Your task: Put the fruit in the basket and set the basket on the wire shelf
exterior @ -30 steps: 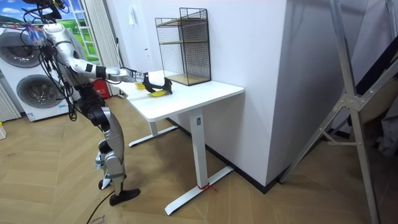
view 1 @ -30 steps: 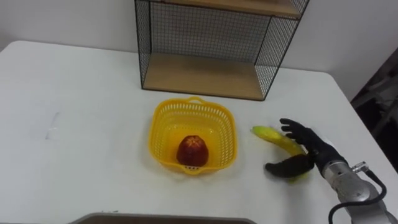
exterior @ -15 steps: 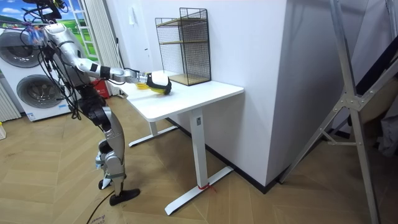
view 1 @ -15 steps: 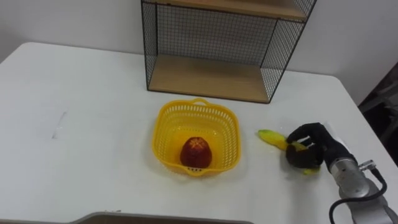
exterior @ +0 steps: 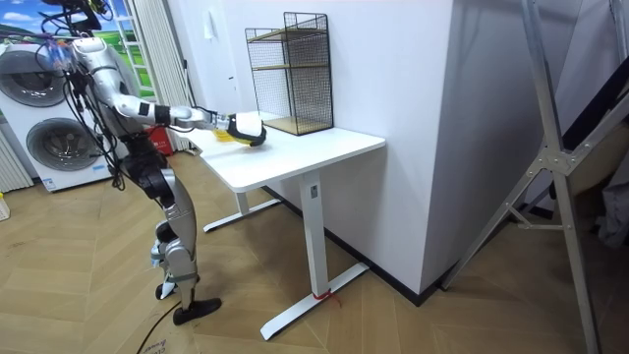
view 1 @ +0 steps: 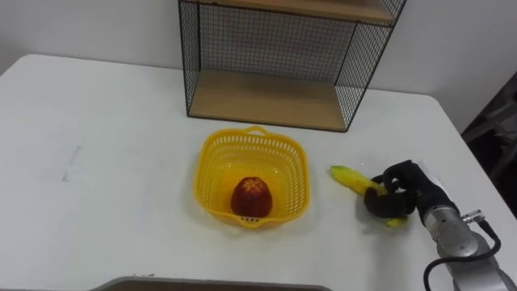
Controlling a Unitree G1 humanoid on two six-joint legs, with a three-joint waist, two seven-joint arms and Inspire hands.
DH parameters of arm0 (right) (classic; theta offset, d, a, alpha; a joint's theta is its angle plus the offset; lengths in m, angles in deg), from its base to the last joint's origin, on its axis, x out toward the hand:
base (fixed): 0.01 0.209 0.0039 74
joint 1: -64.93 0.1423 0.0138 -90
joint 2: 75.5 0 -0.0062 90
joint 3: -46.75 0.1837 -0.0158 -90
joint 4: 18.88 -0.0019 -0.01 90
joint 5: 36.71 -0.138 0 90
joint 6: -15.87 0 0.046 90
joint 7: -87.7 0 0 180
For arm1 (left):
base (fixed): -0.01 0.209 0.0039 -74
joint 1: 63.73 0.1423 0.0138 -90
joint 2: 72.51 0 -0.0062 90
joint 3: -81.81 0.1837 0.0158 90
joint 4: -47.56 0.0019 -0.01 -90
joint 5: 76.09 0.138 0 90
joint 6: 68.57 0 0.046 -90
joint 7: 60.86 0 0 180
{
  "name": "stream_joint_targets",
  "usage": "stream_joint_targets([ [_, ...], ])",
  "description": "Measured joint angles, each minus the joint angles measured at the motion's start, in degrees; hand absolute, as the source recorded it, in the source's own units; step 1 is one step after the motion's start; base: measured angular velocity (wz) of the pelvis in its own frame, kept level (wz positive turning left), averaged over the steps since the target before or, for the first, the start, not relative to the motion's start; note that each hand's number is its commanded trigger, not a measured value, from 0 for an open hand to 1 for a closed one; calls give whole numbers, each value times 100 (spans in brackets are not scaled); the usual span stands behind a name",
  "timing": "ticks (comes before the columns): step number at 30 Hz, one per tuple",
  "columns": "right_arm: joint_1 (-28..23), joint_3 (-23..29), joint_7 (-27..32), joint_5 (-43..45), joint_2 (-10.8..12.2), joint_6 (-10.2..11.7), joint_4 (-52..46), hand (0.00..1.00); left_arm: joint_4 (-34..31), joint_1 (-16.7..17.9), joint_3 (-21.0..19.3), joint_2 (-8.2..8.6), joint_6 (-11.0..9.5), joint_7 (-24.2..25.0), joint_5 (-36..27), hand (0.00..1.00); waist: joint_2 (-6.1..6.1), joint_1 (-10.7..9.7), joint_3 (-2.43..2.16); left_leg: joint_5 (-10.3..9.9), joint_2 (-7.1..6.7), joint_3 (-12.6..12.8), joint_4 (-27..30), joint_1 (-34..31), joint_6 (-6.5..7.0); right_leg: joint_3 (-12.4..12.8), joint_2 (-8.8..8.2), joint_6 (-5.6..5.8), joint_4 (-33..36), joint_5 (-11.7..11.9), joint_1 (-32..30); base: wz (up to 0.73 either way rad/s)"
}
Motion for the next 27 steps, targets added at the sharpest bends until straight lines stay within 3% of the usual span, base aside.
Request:
stream_joint_targets([
  [9, -43, 14, 120, -346, -1, 58, -1465, 100, -74, 6, -27, 0, -135, -248, 2, 0, 69, -20, 8, 1, 9, 27, -21, -37, 2, 29, 5, 1, 19, -1, -71, -2],
  [19, -40, 52, 143, -367, -15, 130, -2638, 100, -96, 80, -79, 105, -204, -131, 72, 0, 16, -8, -29, 1, 12, 50, -16, -26, 2, 68, 12, 0, 31, 0, -76, 0],
  [27, -41, 40, -131, -39, -104, 130, -3667, 100, -71, 75, -37, 81, -243, 22, 65, 0, -12, 19, -23, 1, 12, 69, -25, -63, 1, 84, 13, -1, 74, 0, -152, -2],
])
